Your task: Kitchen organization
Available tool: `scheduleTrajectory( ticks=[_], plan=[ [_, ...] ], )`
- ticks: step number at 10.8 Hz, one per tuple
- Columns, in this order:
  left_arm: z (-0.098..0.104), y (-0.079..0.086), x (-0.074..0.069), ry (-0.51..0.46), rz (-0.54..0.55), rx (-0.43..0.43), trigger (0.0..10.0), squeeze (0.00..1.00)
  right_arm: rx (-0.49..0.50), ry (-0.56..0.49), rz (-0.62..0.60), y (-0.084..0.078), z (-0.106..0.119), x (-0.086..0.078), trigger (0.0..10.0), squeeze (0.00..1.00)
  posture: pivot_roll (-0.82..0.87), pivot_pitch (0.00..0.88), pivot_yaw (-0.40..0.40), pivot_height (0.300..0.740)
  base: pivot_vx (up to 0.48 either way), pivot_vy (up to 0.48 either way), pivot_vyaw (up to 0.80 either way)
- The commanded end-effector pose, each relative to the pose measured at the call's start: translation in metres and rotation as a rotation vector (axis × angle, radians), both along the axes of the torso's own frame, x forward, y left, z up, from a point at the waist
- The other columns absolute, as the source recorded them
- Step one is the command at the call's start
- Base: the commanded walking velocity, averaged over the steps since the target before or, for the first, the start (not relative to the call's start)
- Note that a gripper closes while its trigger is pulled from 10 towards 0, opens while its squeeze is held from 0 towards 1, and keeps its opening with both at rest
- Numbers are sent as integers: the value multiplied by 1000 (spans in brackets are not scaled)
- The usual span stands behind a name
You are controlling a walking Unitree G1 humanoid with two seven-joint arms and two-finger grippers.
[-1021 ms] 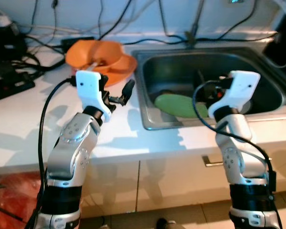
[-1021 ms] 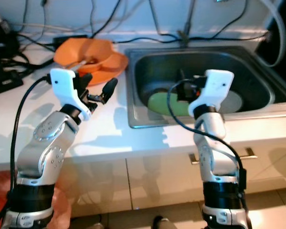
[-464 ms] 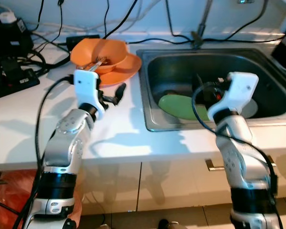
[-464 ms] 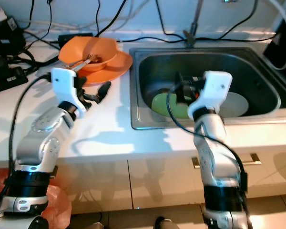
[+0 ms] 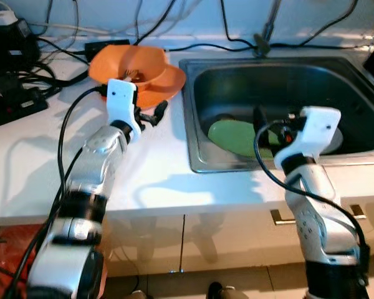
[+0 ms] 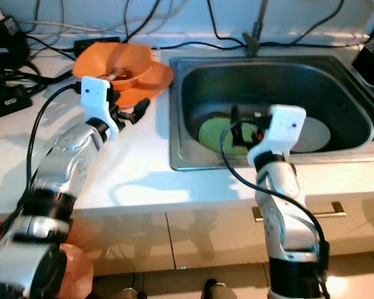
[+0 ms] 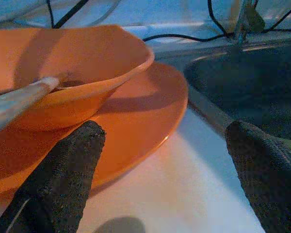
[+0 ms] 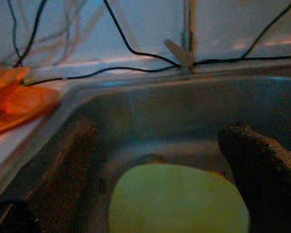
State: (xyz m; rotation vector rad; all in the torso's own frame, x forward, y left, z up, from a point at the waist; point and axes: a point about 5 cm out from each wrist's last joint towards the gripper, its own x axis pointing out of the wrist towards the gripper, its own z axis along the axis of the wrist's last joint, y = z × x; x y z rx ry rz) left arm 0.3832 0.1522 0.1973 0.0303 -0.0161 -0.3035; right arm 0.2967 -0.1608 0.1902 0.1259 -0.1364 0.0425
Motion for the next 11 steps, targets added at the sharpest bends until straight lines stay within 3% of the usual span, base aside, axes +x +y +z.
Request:
scheduleTrajectory(
  ticks=[1, 5, 8, 11],
  plan=[
    [3, 1, 6, -9, 5, 0, 10000, 0, -2, -10, -26, -6, 6, -5, 10000, 275, -77, 159, 5, 740, 0, 0, 0],
    [5, 11, 24, 25, 63, -17, 10000, 0, -17, 11, -48, -12, 7, -15, 10000, 275, -103, 178, 10, 740, 0, 0, 0],
    [1, 15, 30, 132, 117, -18, 10000, 0, -11, 25, -55, -12, 5, -18, 10000, 271, -106, 186, 20, 740, 0, 0, 0],
    [-7, 16, 30, 236, 90, 44, 10000, 0, -8, 33, -54, -11, 5, -19, 10000, 275, -102, 184, 28, 740, 0, 0, 0]
  ],
)
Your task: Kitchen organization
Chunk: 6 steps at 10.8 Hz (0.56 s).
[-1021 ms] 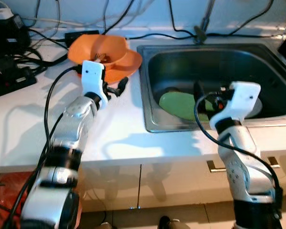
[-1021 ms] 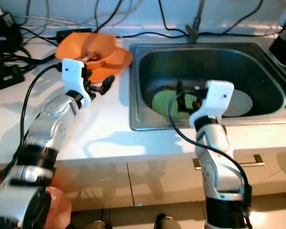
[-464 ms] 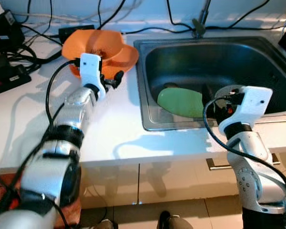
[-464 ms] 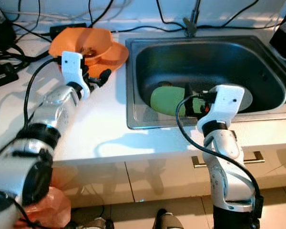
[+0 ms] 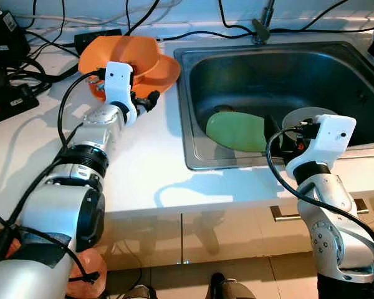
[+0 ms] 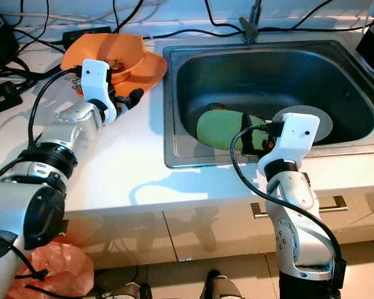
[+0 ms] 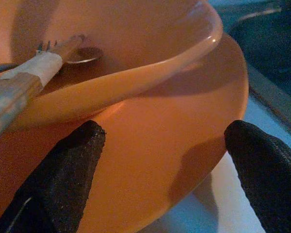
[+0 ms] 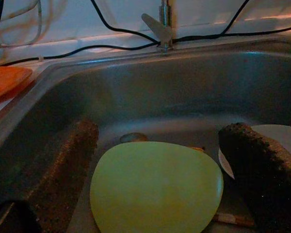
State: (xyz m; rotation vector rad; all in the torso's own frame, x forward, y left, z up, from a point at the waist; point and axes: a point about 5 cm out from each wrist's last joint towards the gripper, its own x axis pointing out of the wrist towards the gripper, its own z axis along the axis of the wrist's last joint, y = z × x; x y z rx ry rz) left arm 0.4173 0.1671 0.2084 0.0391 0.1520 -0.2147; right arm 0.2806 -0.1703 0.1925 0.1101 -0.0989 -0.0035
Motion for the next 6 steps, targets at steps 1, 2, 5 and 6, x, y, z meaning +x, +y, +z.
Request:
scheduleTrajectory(
  ticks=[1, 2, 5, 6],
  plan=[
    [-31, 5, -8, 171, 13, -10, 10000, 0, 9, -6, -12, -2, 2, -3, 10000, 271, -97, 182, 33, 740, 0, 0, 0],
    [-34, 8, -9, 203, 9, -51, 10000, 0, 13, -6, -13, -1, 2, -2, 10000, 271, -89, 179, 38, 740, 0, 0, 0],
    [-43, 15, -15, 287, -58, -50, 10000, 0, 24, -10, -3, 3, 0, 0, 10000, 267, -63, 165, 47, 740, 0, 0, 0],
    [-45, 17, -17, 311, -81, -64, 10000, 0, 26, -13, 0, 4, 1, 2, 10000, 267, -63, 165, 47, 740, 0, 0, 0]
  ],
)
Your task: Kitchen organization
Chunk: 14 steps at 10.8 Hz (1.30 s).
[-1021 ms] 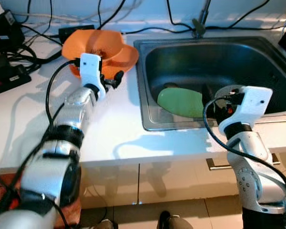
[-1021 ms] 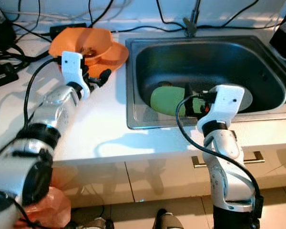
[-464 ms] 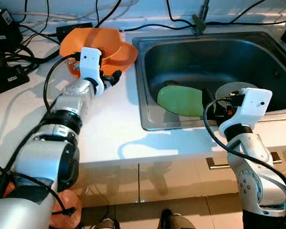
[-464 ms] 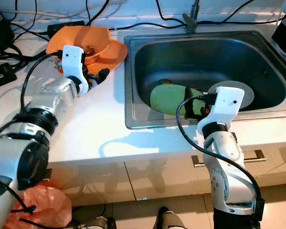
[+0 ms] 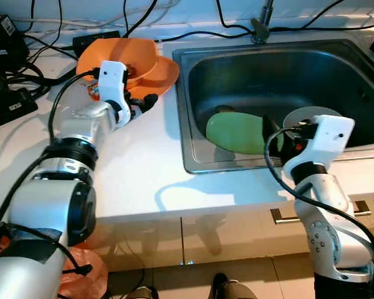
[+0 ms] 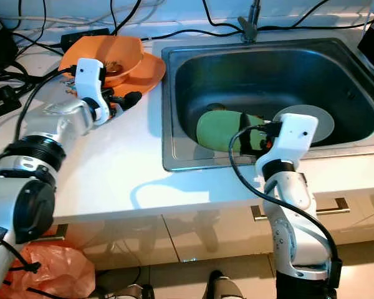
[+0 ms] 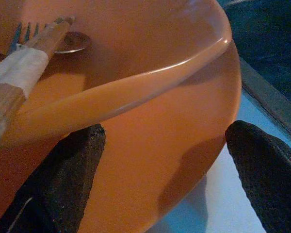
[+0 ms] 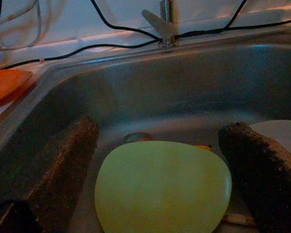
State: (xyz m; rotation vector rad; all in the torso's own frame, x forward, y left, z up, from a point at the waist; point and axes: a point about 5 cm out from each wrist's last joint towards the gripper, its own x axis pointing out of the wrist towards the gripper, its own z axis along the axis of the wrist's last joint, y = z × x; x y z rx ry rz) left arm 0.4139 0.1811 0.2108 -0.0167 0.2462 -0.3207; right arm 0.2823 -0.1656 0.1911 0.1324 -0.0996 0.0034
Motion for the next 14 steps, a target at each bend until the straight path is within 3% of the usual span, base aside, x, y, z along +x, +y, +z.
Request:
scheduleTrajectory(
  ticks=[1, 5, 8, 9, 11, 14],
  plan=[
    [-48, 7, -15, 213, 1, 10, 10000, 0, 7, -13, -8, 0, 2, 1, 10000, 267, -52, 160, 51, 740, 0, 0, 0],
    [-48, 19, -23, 245, -73, -48, 10000, 0, 14, -33, 2, 3, 3, 11, 10000, 263, -14, 124, 54, 740, 0, 0, 0],
    [-47, 18, -33, 271, -134, -78, 10000, 0, 18, -47, 5, 5, 4, 19, 10000, 255, 29, 97, 54, 740, 0, 0, 0],
    [-52, 18, -51, 295, -186, -60, 10000, 0, 23, -53, 10, 5, 4, 22, 10000, 243, 48, 91, 52, 740, 0, 0, 0],
    [-54, 17, -69, 314, -213, -51, 10000, 0, 26, -59, 18, 7, 3, 27, 10000, 243, 69, 86, 51, 740, 0, 0, 0],
    [-44, 9, -99, 315, -236, -90, 10000, 0, 34, -66, 37, 11, 1, 34, 10000, 235, 120, 76, 45, 740, 0, 0, 0]
  ],
)
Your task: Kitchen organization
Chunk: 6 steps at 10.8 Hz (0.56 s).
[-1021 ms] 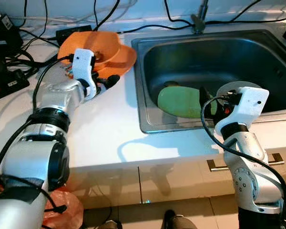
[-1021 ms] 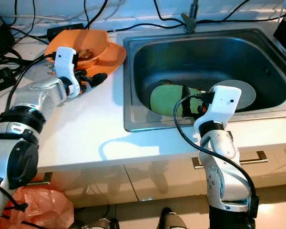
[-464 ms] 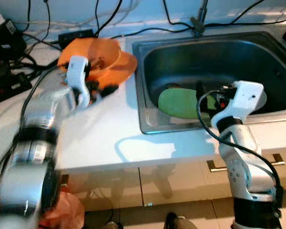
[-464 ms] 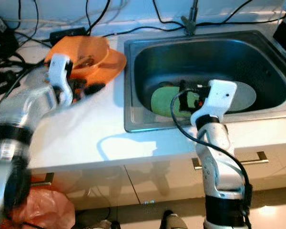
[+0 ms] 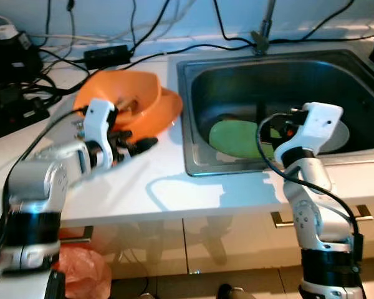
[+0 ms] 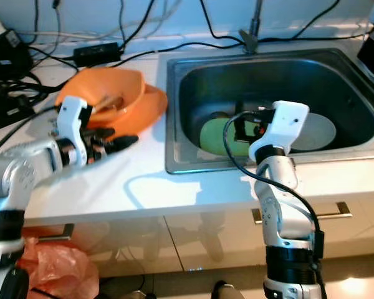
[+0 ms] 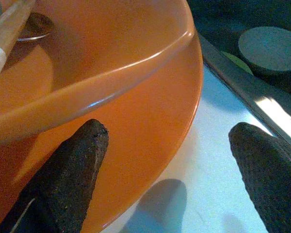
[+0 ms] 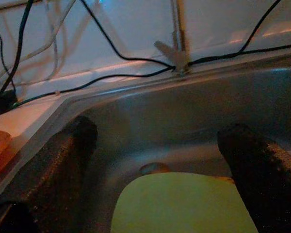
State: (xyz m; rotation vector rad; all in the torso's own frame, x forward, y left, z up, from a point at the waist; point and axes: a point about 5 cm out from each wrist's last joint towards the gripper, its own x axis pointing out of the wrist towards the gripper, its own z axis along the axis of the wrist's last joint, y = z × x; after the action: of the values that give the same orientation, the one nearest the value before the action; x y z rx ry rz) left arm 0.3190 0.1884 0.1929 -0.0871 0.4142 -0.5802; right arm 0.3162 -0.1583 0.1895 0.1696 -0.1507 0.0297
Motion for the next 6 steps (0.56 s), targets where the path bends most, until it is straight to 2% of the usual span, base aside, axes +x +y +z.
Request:
scheduleTrajectory(
  ticks=[1, 4, 6],
  plan=[
    [-21, -1, -14, 139, -7, -4, 10000, 0, -2, -14, 16, 4, 2, 3, 10000, 243, 135, 76, 44, 740, 0, 0, 0],
    [-5, -10, -36, 131, -50, -14, 10000, 0, 2, -19, 21, 6, 0, 7, 10000, 239, 162, 76, 48, 740, 0, 0, 0],
    [0, -17, -45, 138, -69, -33, 10000, 0, 4, -20, 24, 8, -1, 9, 10000, 243, 169, 75, 47, 740, 0, 0, 0]
  ],
)
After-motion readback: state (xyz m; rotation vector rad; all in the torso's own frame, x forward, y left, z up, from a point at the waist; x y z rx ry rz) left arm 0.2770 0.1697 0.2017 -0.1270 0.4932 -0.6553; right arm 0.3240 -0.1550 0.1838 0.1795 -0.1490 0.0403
